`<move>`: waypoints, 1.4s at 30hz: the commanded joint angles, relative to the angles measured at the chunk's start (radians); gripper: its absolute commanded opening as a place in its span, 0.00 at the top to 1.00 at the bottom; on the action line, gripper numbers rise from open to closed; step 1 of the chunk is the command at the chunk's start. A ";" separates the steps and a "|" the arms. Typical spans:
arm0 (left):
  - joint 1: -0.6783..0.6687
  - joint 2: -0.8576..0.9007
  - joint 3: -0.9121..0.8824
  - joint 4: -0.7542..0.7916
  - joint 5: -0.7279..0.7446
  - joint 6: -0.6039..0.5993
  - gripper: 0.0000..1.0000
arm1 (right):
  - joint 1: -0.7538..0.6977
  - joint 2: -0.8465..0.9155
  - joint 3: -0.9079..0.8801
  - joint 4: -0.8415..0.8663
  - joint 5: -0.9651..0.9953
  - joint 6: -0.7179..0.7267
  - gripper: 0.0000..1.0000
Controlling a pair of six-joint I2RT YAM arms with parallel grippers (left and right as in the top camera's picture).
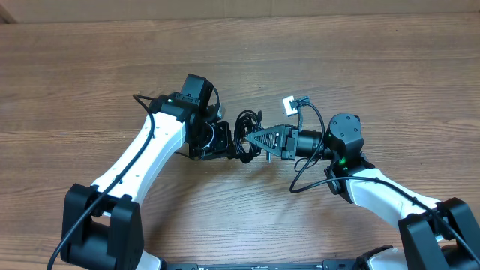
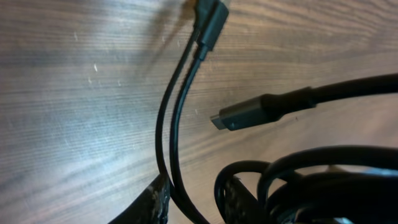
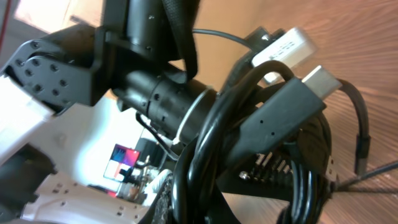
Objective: Untangle cables
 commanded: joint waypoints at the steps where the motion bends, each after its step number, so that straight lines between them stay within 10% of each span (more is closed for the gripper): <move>1: 0.037 0.038 -0.036 0.018 -0.090 0.092 0.67 | -0.014 -0.056 0.040 -0.051 0.020 -0.029 0.96; 8: 0.150 -0.049 0.087 -0.060 -0.106 0.116 0.58 | -0.014 -0.056 0.040 -0.111 0.091 -0.025 0.96; 18: 0.307 -0.174 0.166 -0.172 0.157 -0.212 0.06 | -0.014 -0.056 0.040 -0.113 0.245 0.110 0.96; 29: 0.199 -0.171 0.036 -0.107 0.255 -0.528 0.15 | -0.014 -0.056 0.040 -0.112 0.370 0.414 0.96; 33: 0.157 -0.171 0.014 -0.091 0.255 -0.710 0.00 | -0.014 -0.056 0.040 -0.111 0.389 0.486 0.96; 42: 0.053 -0.165 -0.013 0.056 0.215 -0.925 0.02 | 0.017 -0.056 0.040 -0.090 0.389 0.584 0.96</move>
